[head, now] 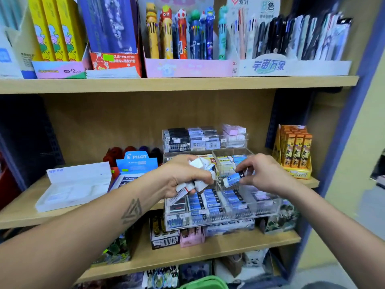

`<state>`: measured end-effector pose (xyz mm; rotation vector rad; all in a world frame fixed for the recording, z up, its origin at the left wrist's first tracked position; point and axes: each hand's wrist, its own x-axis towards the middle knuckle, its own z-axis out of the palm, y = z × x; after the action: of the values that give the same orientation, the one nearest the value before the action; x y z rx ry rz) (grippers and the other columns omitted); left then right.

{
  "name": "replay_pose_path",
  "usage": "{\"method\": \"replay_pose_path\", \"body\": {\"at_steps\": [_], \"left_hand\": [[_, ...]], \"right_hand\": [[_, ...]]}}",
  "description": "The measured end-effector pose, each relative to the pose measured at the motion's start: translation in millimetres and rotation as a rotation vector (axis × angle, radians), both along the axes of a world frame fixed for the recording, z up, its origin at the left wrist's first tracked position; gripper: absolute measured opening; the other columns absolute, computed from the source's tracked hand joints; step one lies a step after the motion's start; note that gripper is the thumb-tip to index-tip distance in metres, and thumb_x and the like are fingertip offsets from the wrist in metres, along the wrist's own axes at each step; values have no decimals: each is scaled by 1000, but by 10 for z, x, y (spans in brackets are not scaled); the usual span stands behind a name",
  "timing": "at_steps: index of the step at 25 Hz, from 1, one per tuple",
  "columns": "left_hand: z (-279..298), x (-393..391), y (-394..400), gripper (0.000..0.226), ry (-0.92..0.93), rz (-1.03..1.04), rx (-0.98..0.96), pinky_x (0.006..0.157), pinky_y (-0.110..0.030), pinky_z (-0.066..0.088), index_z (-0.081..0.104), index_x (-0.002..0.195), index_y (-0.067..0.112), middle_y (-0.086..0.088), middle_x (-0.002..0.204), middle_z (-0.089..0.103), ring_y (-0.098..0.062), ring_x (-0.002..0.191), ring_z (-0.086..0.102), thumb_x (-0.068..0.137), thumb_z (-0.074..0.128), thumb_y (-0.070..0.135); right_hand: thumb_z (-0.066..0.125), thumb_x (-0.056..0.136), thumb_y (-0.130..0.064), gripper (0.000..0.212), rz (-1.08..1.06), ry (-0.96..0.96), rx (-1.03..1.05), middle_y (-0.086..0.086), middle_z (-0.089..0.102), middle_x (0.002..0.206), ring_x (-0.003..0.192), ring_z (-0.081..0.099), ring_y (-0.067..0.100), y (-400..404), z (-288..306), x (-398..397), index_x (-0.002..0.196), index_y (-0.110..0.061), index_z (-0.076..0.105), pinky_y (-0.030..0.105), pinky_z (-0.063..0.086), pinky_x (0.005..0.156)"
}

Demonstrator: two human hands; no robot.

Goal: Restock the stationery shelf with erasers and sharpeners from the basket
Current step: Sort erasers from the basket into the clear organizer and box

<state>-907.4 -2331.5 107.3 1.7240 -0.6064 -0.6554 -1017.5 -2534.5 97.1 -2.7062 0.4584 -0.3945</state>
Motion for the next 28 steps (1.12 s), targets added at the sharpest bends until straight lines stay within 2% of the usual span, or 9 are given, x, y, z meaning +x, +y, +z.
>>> {"method": "replay_pose_path", "body": {"at_steps": [3,6,11,15,17,19,21,23,28], "left_hand": [[-66,-45,-127,39,26,-13,26,38,-21,42,59,98,8,-13,70,65,-20,49,56,69,80,-7],[-141,-62,-198,49,60,11,29,36,-21,41,55,108,8,-10,64,64,-19,44,55,69,80,-8],[-177,-55,-203,37,143,-2,1,34,-19,40,57,101,7,-18,77,63,-20,44,57,74,76,-8],[-206,-44,-184,26,229,-45,-44,34,-18,40,62,93,10,-18,83,64,-20,49,57,77,76,-6],[-230,-4,-169,28,271,-53,-72,34,-18,41,63,96,10,-15,82,65,-18,51,56,77,78,-4],[-232,33,-161,30,300,-67,-85,35,-18,42,63,100,10,-12,80,66,-16,51,57,78,78,-2],[-218,33,-163,27,287,-87,-70,36,-17,42,64,100,10,-11,78,67,-15,51,57,79,77,-2],[-199,4,-180,23,264,-104,-52,36,-17,42,66,98,11,-9,76,67,-13,51,57,81,75,-2],[-201,29,-165,27,342,-106,-39,33,-16,41,60,109,4,-14,82,68,-18,56,63,85,72,-1]], "right_hand": [[82,79,-19,31,42,39,-114,-6,65,87,72,57,6,-21,-101,22,109,-19,75,14,38,62],[75,83,-16,21,52,87,-229,2,67,98,85,59,14,54,-223,100,104,-15,73,21,40,67],[58,84,1,12,85,229,-573,13,64,96,94,64,33,159,-280,157,85,-11,57,32,41,64],[58,86,-3,15,101,287,-751,8,65,101,98,65,30,251,-240,175,96,-13,64,32,39,63],[59,89,-11,18,79,182,-529,4,69,100,95,67,27,176,-240,182,100,-20,70,33,49,66],[60,94,-8,22,125,18,183,9,74,97,90,71,30,117,-178,147,110,-19,70,39,59,78],[64,94,-4,22,195,-94,859,21,74,94,85,72,35,168,-138,112,115,-7,65,38,61,78],[68,90,-2,22,218,-133,1082,21,74,89,77,71,31,197,-143,110,111,1,65,33,59,69],[66,85,11,9,119,-291,1257,18,68,82,69,67,22,67,-211,147,88,3,64,28,59,66]]}}
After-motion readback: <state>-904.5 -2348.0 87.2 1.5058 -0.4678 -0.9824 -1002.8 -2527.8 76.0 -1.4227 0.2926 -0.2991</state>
